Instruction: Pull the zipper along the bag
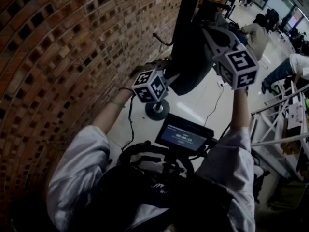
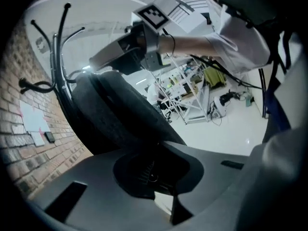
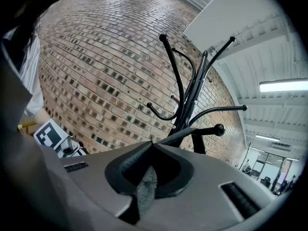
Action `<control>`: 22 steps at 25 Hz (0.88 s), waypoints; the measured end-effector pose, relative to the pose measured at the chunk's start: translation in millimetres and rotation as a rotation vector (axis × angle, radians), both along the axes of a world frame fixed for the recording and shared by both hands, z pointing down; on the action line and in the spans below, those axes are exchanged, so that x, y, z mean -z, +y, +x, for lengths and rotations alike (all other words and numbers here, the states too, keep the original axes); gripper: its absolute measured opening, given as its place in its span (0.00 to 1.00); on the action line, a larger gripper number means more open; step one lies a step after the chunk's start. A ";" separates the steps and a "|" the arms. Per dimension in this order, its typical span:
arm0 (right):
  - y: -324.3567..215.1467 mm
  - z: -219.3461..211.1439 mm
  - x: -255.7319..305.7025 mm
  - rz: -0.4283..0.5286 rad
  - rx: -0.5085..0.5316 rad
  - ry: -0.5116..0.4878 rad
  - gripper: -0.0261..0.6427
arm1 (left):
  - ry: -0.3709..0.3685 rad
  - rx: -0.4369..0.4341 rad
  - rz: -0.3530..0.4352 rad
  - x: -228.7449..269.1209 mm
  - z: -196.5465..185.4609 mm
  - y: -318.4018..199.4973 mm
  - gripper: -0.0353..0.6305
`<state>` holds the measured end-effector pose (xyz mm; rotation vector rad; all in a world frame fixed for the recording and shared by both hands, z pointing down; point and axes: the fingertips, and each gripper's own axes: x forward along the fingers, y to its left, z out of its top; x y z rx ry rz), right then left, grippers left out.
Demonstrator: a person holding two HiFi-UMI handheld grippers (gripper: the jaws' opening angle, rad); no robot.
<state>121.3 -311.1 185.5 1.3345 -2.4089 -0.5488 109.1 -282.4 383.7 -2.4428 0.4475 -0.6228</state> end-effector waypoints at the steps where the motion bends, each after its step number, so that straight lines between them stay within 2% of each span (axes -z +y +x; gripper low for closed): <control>1: 0.0 -0.2 -0.3 0.000 0.000 -0.003 0.03 | -0.023 0.000 0.020 -2.0 0.7 -1.4 0.09; 3: -0.1 -0.7 -0.8 0.002 -0.001 -0.007 0.03 | -0.032 0.000 0.040 -2.7 1.7 -3.2 0.09; 7: -0.5 -1.9 -1.7 -0.001 0.002 -0.004 0.03 | -0.013 0.012 0.018 -3.0 1.7 -5.2 0.08; 9: -0.5 -2.5 -1.2 -0.020 0.012 -0.001 0.03 | 0.058 0.010 -0.044 -0.2 1.5 -3.9 0.08; 11: 1.4 -3.2 -0.5 -0.040 0.032 -0.001 0.03 | 0.185 0.002 -0.132 5.6 1.0 -0.5 0.08; 13: 3.3 -5.1 -0.2 -0.038 0.042 0.019 0.03 | 0.270 0.005 -0.175 7.4 -1.0 3.1 0.08; 18: 3.4 -13.3 0.1 0.000 0.009 0.138 0.03 | 0.315 0.058 -0.203 1.9 -4.4 5.2 0.07; 22: 7.1 -16.6 -2.8 0.022 -0.002 0.214 0.03 | 0.333 0.050 -0.223 12.7 -4.6 8.7 0.07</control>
